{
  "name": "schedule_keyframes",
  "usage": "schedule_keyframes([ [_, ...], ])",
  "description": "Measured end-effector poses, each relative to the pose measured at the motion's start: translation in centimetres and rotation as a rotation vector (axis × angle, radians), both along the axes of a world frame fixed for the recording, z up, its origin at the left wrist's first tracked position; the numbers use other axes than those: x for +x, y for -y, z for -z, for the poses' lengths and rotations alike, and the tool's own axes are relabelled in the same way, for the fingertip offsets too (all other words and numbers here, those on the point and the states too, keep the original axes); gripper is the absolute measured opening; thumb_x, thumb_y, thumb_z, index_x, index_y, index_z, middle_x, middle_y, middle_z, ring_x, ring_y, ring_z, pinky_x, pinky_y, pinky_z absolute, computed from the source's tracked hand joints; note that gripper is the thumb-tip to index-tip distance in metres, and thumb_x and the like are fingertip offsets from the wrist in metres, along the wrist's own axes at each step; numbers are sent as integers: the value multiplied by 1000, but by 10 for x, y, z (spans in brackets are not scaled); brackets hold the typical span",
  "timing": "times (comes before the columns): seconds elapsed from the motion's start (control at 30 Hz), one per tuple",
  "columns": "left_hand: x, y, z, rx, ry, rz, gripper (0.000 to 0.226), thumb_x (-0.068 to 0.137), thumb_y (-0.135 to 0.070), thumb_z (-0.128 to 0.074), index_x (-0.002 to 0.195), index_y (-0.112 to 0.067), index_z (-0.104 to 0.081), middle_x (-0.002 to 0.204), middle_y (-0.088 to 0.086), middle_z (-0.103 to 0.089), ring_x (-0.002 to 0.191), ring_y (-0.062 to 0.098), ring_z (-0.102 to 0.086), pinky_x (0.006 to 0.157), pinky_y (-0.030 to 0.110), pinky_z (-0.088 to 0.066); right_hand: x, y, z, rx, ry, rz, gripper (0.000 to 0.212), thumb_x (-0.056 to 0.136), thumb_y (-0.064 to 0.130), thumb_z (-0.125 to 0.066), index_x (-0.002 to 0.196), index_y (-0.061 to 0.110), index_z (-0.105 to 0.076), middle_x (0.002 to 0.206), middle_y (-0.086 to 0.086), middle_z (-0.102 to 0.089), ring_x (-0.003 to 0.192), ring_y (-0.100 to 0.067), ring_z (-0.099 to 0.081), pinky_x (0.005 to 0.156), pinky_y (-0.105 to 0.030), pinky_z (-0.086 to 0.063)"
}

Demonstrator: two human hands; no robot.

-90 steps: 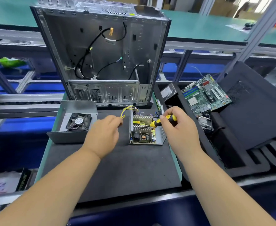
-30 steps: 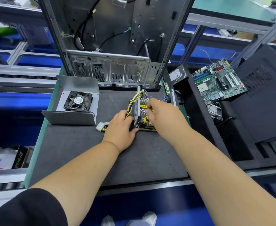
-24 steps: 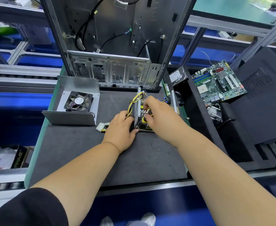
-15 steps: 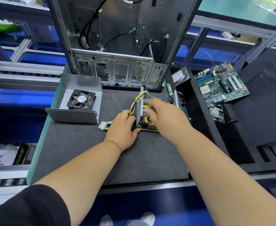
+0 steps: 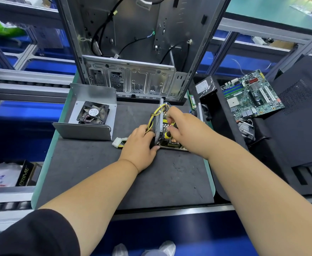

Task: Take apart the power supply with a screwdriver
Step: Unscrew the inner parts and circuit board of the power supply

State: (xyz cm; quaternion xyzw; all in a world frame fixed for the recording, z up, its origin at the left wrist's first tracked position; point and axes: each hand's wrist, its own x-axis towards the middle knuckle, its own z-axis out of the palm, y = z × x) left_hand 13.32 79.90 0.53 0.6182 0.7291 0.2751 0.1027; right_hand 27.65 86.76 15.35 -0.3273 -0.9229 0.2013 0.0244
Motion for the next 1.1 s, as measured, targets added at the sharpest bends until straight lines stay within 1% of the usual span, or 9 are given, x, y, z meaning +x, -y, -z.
schedule_keyframes([
  [0.1,-1,-1,0,-2,4,6,35,83,-31,-72,109,-8,-64,122,11,-51,112,32,-50,101,41,-41,-6,-1,-4,-28,48,-57,15,97,10,-53,98,16,-39,77,6,-44,76,-21,-37,66,-37,-34],
  [0.23,-2,-1,0,-7,7,11,36,84,-32,-72,111,-9,-64,123,9,-50,115,30,-49,102,40,-41,-6,-3,-6,-62,3,-11,13,95,12,-57,95,17,-45,94,-3,-57,86,-23,-48,71,-36,-39],
  [0.33,-2,-1,-1,-1,16,16,36,85,-32,-72,111,-9,-64,123,9,-50,115,30,-49,102,41,-41,-1,-2,1,24,-27,82,14,97,30,-58,99,17,-53,95,4,-58,83,-18,-48,66,-33,-35],
  [0.47,-2,0,-2,9,28,14,35,84,-31,-73,110,-9,-64,122,10,-50,112,31,-49,99,40,-42,-5,6,9,166,49,156,41,94,57,-44,98,18,-56,83,1,-63,79,-23,-54,64,-35,-40],
  [0.63,-2,-1,-1,3,23,16,35,84,-32,-72,111,-10,-64,122,9,-50,112,30,-50,100,41,-41,-8,7,13,59,-33,218,16,102,33,-49,100,17,-51,78,-2,-64,73,-24,-51,62,-36,-34],
  [0.77,-1,-2,-1,2,21,15,35,84,-32,-72,110,-10,-64,122,9,-50,112,31,-50,100,42,-42,-6,6,10,-17,-45,172,9,101,21,-52,100,15,-46,71,7,-50,63,-12,-44,55,-33,-29],
  [0.93,-3,-1,-1,3,26,16,36,84,-32,-72,111,-9,-64,122,9,-50,114,31,-50,100,43,-43,-5,-2,1,-122,4,120,9,96,10,-53,98,19,-53,104,-1,-52,97,-23,-49,79,-34,-41],
  [1.0,-3,-1,-1,1,24,17,36,84,-32,-71,111,-9,-64,122,9,-50,112,31,-50,99,44,-43,-4,0,0,-101,3,108,6,96,16,-53,101,18,-56,106,-2,-55,101,-24,-51,83,-36,-44],
  [1.1,-2,-2,-1,4,26,22,35,84,-32,-71,111,-10,-64,122,9,-50,113,31,-49,99,44,-42,-4,5,2,131,60,109,28,101,42,-45,105,15,-52,96,-2,-64,90,-28,-57,69,-37,-41],
])
